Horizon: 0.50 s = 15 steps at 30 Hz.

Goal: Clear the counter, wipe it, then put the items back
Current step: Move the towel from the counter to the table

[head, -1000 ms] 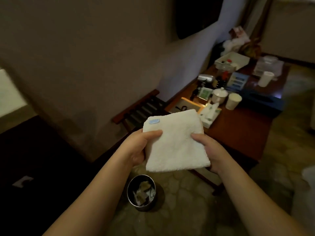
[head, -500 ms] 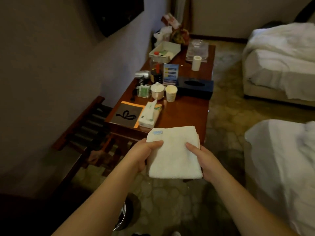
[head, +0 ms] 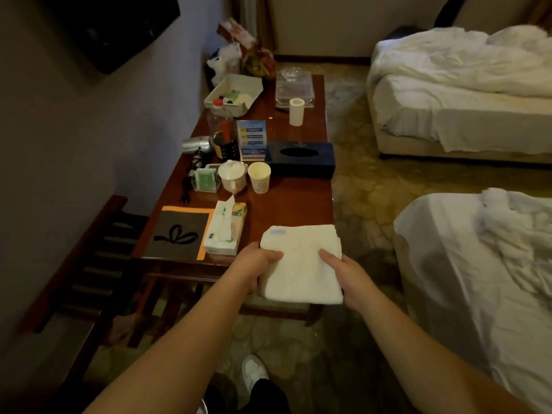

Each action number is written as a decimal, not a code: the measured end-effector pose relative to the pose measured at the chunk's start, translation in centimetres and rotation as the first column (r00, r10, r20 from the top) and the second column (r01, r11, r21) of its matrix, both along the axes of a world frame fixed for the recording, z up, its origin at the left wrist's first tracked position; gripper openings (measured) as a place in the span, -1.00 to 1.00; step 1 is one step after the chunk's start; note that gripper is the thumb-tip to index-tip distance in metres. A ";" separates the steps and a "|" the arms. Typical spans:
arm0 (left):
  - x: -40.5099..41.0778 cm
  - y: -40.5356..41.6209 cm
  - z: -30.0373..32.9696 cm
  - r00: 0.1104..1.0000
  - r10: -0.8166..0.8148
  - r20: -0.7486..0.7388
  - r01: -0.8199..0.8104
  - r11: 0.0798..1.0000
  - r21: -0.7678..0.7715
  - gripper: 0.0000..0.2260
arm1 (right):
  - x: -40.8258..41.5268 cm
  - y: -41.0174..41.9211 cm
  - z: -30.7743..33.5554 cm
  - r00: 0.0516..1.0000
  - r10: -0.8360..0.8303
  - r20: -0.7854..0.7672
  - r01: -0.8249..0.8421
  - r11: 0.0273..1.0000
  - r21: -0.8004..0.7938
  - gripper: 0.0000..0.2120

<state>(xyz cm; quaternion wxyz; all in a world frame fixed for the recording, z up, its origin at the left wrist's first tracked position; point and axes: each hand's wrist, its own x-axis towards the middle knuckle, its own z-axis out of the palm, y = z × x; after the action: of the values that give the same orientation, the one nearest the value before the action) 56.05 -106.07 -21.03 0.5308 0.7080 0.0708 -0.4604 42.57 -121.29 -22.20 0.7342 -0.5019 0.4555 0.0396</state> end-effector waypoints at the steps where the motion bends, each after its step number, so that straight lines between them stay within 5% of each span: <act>1: 1.0 -0.6 -0.4 1.000 -0.012 0.001 0.012 1.000 0.029 -0.62 | 1.0 -0.4 -0.4 1.000 -0.009 -0.016 0.009 1.000 0.000 -0.61; 15: 14.0 -7.8 -6.9 0.971 -0.158 0.178 0.112 0.963 0.244 -0.52 | 14.8 -5.9 -6.1 0.973 -0.045 -0.228 0.015 0.991 -0.134 -0.56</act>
<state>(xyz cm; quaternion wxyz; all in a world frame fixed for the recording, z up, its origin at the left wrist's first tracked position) 70.02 -113.91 -27.96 0.4161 0.8101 0.0231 -0.4124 57.33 -127.18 -28.34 0.6422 -0.5342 0.5469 0.0564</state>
